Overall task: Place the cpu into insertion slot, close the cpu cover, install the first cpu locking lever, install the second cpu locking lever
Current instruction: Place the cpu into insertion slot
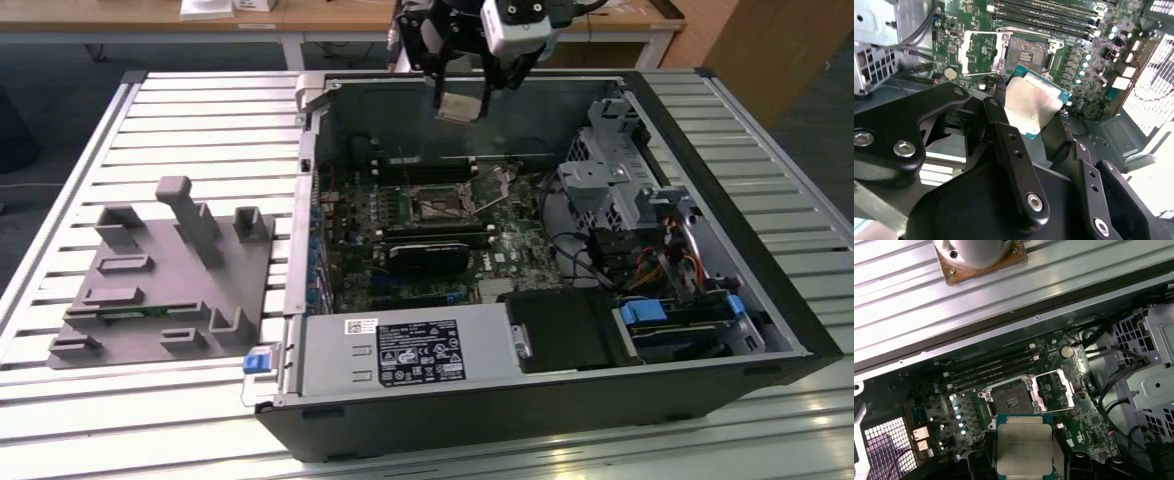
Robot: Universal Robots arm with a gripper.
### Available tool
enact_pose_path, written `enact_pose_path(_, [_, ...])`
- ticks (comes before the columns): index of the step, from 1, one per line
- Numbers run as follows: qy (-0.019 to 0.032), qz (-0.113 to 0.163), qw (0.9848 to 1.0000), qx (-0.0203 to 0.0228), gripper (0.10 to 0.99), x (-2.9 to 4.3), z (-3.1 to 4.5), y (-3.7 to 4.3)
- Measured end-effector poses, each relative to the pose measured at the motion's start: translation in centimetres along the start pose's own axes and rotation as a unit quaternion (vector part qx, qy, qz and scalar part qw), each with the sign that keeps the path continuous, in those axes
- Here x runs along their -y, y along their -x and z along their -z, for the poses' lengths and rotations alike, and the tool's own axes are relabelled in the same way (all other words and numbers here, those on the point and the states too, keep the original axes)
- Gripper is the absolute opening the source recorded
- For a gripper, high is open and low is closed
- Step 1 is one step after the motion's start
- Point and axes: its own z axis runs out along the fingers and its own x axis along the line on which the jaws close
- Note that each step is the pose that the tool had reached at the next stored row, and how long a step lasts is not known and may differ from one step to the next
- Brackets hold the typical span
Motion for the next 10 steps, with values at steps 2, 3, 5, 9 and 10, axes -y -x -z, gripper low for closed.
enact_pose_path(2, [-0.0002, -0.013, 0.9999, 0.0012, 0.533, 0.0, -0.02, 0.0])
enact_pose_path(3, [-0.0004, -0.02, 0.9998, 0.0018, 0.533, 0.0, -0.03, 0.0])
enact_pose_path(5, [-0.0007, -0.032, 0.9995, 0.003, 0.533, 0.01, -0.05, 0.0])
enact_pose_path(9, [-0.0013, -0.056, 0.9984, 0.0053, 0.533, 0.01, -0.09, 0.0])
enact_pose_path(10, [-0.0015, -0.062, 0.998, 0.0059, 0.533, 0.01, -0.1, 0.0])
